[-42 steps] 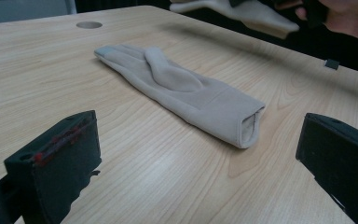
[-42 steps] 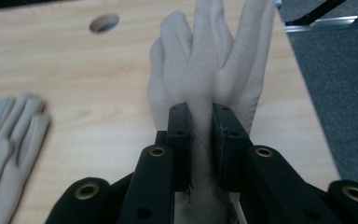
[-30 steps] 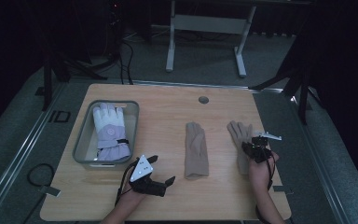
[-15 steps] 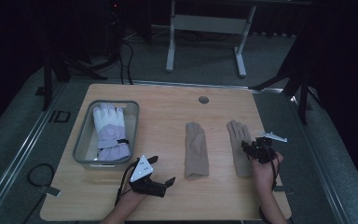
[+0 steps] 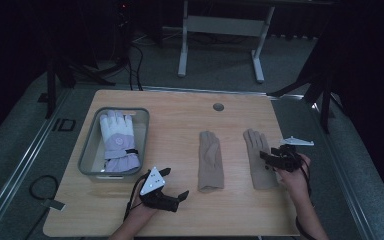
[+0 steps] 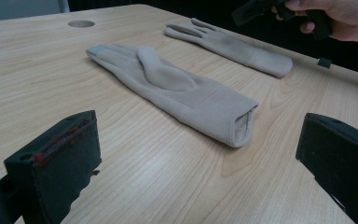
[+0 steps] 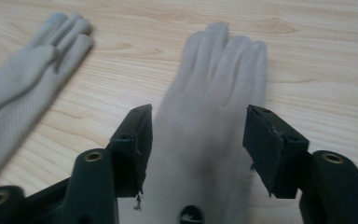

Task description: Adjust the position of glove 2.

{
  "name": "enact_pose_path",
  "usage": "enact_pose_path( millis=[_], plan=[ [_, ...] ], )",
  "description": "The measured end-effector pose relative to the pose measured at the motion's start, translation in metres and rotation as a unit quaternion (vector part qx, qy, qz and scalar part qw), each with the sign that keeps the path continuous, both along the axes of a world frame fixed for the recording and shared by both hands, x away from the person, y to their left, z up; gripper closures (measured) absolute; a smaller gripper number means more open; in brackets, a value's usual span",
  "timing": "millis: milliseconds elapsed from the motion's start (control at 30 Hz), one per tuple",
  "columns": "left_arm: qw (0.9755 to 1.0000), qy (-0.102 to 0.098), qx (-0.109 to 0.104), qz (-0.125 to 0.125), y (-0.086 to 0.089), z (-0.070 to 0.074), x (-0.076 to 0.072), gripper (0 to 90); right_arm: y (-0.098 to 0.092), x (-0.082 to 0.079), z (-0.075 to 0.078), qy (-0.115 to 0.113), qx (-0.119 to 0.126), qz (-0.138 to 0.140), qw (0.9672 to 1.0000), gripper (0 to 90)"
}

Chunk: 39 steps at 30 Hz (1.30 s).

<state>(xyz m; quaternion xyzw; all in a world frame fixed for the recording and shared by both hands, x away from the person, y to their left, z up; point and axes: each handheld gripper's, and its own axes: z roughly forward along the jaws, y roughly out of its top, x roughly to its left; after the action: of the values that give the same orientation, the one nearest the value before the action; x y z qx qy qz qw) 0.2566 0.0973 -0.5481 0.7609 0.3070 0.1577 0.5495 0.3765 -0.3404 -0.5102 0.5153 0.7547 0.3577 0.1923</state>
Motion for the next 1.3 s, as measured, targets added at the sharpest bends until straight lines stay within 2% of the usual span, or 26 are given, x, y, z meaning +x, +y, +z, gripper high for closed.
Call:
enact_pose_path(
  millis=[33,67,133,200,267,300,333,400,433,467,500,533,567,600,667,700,733,767,800,967,1033,1233,1300],
  plan=[
    [1.0000,0.000,-0.001,0.000,0.000,0.000,0.000,0.0,-0.002,0.002,0.000,-0.001,0.002,0.016,0.9999,53.2],
    [1.0000,0.000,-0.002,0.000,0.000,0.000,0.000,0.0,-0.004,0.003,-0.001,-0.004,0.006,0.027,0.9996,53.7],
    [1.0000,0.000,-0.004,0.000,0.000,0.001,0.000,0.0,-0.005,0.007,-0.004,0.000,-0.001,0.053,0.9986,52.8],
    [1.0000,0.000,-0.002,0.000,0.001,0.000,0.001,0.0,-0.005,0.008,-0.008,-0.018,-0.019,0.067,0.9974,51.4],
    [1.0000,0.001,-0.003,0.000,0.001,0.000,0.001,0.0,-0.005,0.008,-0.009,-0.018,-0.023,0.075,0.9967,51.3],
    [1.0000,0.000,-0.002,-0.001,0.001,0.000,0.001,0.0,-0.004,0.008,-0.013,-0.021,-0.034,0.077,0.9962,51.4],
    [1.0000,-0.002,-0.001,-0.002,0.001,0.000,0.000,0.0,-0.003,0.009,-0.020,-0.008,-0.044,0.080,0.9958,51.4],
    [1.0000,-0.002,-0.005,-0.003,0.001,0.000,0.000,0.0,-0.002,0.010,-0.024,-0.005,-0.046,0.082,0.9955,51.3],
    [1.0000,-0.001,-0.004,-0.003,0.000,0.000,0.000,0.0,-0.003,0.011,-0.028,0.004,-0.049,0.083,0.9954,50.8],
    [1.0000,-0.002,-0.003,-0.003,0.001,0.000,0.000,0.0,-0.004,0.011,-0.036,0.009,-0.044,0.076,0.9961,52.9],
    [1.0000,-0.002,-0.003,-0.004,0.001,0.000,0.000,0.0,-0.004,0.011,-0.036,0.009,-0.044,0.076,0.9961,52.9],
    [1.0000,-0.002,0.000,-0.004,0.001,0.000,0.000,0.0,-0.005,0.010,-0.038,0.005,-0.031,0.062,0.9976,60.4],
    [1.0000,-0.002,0.000,-0.004,0.001,0.000,0.000,0.0,-0.005,0.010,-0.038,0.005,-0.031,0.062,0.9976,60.4],
    [1.0000,-0.002,0.000,-0.004,0.001,-0.001,0.000,0.0,-0.005,0.009,-0.038,0.007,-0.026,0.053,0.9982,64.6],
    [1.0000,-0.001,0.000,-0.003,0.000,-0.001,0.001,0.0,-0.001,0.006,-0.038,-0.001,-0.031,0.030,0.9991,77.9],
    [1.0000,-0.002,0.000,-0.003,0.000,-0.001,0.000,0.0,-0.001,0.006,-0.038,-0.001,-0.031,0.030,0.9991,77.9],
    [1.0000,-0.002,0.001,-0.004,0.000,-0.001,0.000,0.0,0.004,0.002,-0.039,-0.006,-0.036,0.009,0.9993,80.5],
    [1.0000,-0.002,0.001,-0.004,0.000,0.000,0.000,0.0,0.004,0.002,-0.039,-0.006,-0.036,0.009,0.9993,80.5],
    [1.0000,-0.002,0.001,-0.003,0.000,0.000,0.000,0.0,0.007,0.001,-0.038,-0.005,-0.032,-0.010,0.9994,82.0],
    [1.0000,0.000,0.003,-0.002,0.000,-0.001,0.000,0.0,0.012,-0.001,-0.029,-0.001,-0.014,-0.032,0.9994,82.5],
    [1.0000,-0.002,0.003,-0.002,0.000,-0.001,0.001,0.0,0.016,-0.004,-0.019,-0.008,-0.005,-0.046,0.9989,82.6],
    [1.0000,-0.003,0.004,0.000,0.000,0.000,0.000,0.0,0.026,-0.010,-0.001,-0.016,0.008,-0.053,0.9984,82.7],
    [1.0000,-0.003,0.006,0.001,0.000,0.001,0.000,0.0,0.035,-0.012,0.012,-0.023,0.012,-0.064,0.9976,82.7]
  ],
)
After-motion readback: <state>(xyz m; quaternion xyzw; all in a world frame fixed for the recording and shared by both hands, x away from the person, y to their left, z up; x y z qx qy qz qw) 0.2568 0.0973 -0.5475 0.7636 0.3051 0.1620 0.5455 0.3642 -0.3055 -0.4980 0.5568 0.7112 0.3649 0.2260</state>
